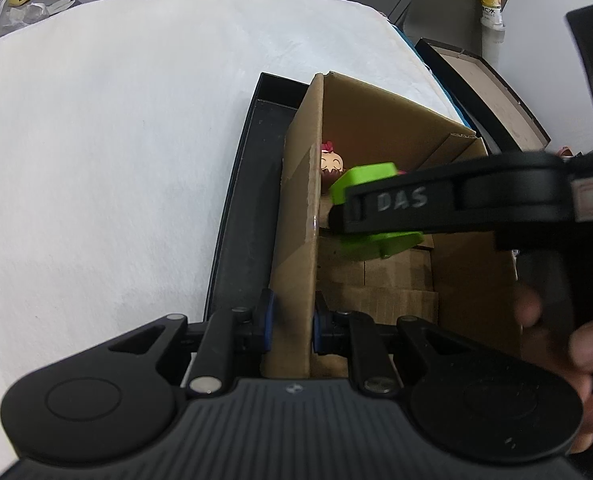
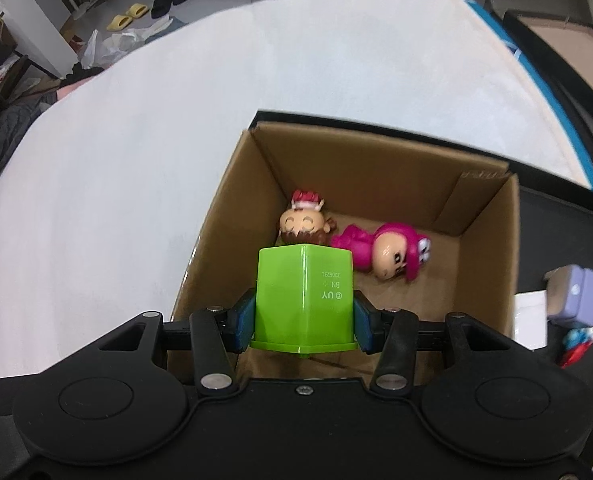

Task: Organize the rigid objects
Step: 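Lower the green toy into the box and open the right gripper, then raise the right gripper out of the box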

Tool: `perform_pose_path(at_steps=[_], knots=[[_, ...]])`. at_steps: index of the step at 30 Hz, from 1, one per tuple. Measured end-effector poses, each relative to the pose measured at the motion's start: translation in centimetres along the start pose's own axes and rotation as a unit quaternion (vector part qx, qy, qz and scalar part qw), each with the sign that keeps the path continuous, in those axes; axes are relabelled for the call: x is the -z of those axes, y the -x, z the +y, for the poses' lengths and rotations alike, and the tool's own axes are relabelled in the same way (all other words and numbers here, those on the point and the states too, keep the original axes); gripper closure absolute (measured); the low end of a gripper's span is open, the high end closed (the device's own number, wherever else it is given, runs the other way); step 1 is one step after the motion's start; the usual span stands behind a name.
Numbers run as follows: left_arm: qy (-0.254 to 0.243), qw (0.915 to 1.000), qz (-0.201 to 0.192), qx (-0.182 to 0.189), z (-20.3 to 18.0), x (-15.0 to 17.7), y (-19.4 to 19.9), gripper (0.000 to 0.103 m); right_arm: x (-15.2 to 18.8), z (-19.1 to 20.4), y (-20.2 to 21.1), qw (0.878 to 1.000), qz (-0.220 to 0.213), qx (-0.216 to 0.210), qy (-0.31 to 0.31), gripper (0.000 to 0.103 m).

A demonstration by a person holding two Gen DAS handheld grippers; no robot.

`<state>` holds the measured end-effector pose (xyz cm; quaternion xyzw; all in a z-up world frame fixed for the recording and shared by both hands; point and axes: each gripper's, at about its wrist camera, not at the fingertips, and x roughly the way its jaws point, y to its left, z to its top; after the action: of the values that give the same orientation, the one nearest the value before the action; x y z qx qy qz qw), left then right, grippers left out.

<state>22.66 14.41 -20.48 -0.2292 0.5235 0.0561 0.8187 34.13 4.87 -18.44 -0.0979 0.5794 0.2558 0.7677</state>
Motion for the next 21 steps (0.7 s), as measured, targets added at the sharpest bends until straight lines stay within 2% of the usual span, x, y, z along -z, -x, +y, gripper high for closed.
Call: perform_pose_path(at_steps=[8, 21], knots=[[-0.004, 1.0, 0.002, 0.002, 0.2, -0.1, 0.0, 0.086, 0.3, 0.3, -0.5, 1.0, 0.004, 0.011, 0.001, 0.05], [0.0, 0.9999, 0.002, -0.011, 0.0, -0.3, 0.2, 0.086, 0.7, 0.0, 3.5, 1.0, -0.027, 0.007, 0.012, 0.046]])
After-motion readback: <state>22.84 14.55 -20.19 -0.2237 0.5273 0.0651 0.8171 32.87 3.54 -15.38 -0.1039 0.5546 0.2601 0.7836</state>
